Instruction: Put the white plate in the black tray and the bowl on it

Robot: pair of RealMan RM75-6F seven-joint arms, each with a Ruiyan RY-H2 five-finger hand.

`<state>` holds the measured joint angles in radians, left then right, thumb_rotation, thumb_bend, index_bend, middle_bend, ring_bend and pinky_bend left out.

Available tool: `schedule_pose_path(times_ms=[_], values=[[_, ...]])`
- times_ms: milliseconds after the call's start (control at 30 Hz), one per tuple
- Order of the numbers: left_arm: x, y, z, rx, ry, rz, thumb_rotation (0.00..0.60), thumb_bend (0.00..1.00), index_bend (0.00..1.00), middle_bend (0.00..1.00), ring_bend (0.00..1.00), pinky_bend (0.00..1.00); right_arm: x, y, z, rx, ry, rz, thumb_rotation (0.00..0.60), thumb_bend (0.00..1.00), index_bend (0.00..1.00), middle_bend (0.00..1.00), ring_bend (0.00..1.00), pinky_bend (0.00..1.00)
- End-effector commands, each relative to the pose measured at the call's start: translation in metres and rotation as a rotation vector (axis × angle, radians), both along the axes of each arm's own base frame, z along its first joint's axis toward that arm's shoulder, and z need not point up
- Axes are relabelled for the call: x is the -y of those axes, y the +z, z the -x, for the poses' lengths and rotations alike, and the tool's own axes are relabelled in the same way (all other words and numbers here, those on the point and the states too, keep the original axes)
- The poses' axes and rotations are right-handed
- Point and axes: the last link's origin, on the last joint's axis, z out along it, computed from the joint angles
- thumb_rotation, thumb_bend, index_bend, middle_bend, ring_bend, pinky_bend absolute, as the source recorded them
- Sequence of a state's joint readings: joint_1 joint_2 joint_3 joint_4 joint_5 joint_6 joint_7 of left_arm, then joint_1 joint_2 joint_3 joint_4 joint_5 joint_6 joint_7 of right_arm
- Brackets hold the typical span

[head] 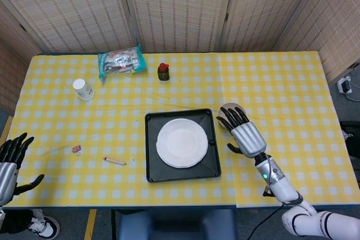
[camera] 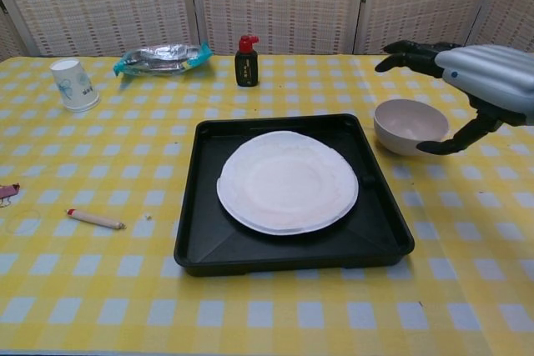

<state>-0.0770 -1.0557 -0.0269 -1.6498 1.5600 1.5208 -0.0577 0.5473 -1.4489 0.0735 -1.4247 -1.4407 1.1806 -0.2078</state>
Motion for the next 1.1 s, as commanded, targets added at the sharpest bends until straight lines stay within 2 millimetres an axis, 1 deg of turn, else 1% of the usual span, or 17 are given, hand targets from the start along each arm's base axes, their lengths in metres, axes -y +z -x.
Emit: schedule_pose_path(times_ms=[33,167,300,367,433,600,667,733,833,1033,1100], values=[[0.000,-0.003,-0.002,0.003,-0.004,0.008,0.600,0.24,0.00,0.00,0.06,0.02,0.006,-0.001,0.040,-0.047,-0.096,0.022,0.600,0.27,0.20,0.00,0.00,0.00],[-0.001,-0.005,-0.003,-0.001,-0.006,0.005,0.600,0.24,0.00,0.00,0.06,0.02,0.016,-0.008,0.054,-0.076,-0.139,0.029,0.600,0.27,0.24,0.00,0.00,0.00],[-0.002,-0.006,-0.001,-0.004,0.000,0.014,0.600,0.24,0.00,0.00,0.06,0.02,0.025,-0.013,0.057,-0.073,-0.159,0.023,0.600,0.27,0.30,0.00,0.00,0.00],[-0.002,-0.007,0.001,-0.015,0.008,0.022,0.600,0.24,0.00,0.00,0.06,0.02,0.030,-0.018,0.055,-0.069,-0.164,0.015,0.600,0.29,0.34,0.00,0.00,0.00],[-0.003,-0.008,0.001,-0.017,0.012,0.026,0.600,0.25,0.00,0.00,0.06,0.02,0.035,-0.022,0.053,-0.066,-0.163,0.007,0.600,0.32,0.37,0.00,0.00,0.00],[-0.003,-0.007,0.001,-0.020,0.013,0.024,0.600,0.33,0.00,0.00,0.06,0.02,0.047,-0.032,0.042,-0.056,-0.140,0.002,0.600,0.35,0.40,0.00,0.00,0.00],[-0.003,-0.007,0.001,-0.017,0.012,0.021,0.600,0.33,0.00,0.00,0.06,0.02,0.050,-0.035,0.039,-0.051,-0.136,0.001,0.600,0.38,0.42,0.00,0.00,0.00],[-0.005,-0.006,0.002,-0.025,0.002,0.007,0.600,0.33,0.00,0.00,0.06,0.02,0.054,-0.039,0.036,-0.063,-0.128,0.000,0.600,0.44,0.46,0.00,0.00,0.00],[-0.005,-0.006,0.001,-0.021,-0.016,-0.009,0.600,0.33,0.00,0.00,0.06,0.02,0.059,-0.044,0.035,-0.090,-0.123,-0.004,0.600,0.48,0.53,0.00,0.00,0.00],[-0.005,-0.005,0.002,-0.015,-0.030,-0.016,0.600,0.33,0.00,0.00,0.06,0.02,0.063,-0.049,0.035,-0.115,-0.125,-0.012,0.600,0.58,0.60,0.00,0.00,0.00],[-0.005,-0.004,0.001,-0.013,-0.033,-0.015,0.600,0.33,0.00,0.00,0.06,0.02,0.063,-0.050,0.034,-0.109,-0.123,-0.010,0.600,0.60,0.63,0.00,0.00,0.00]])
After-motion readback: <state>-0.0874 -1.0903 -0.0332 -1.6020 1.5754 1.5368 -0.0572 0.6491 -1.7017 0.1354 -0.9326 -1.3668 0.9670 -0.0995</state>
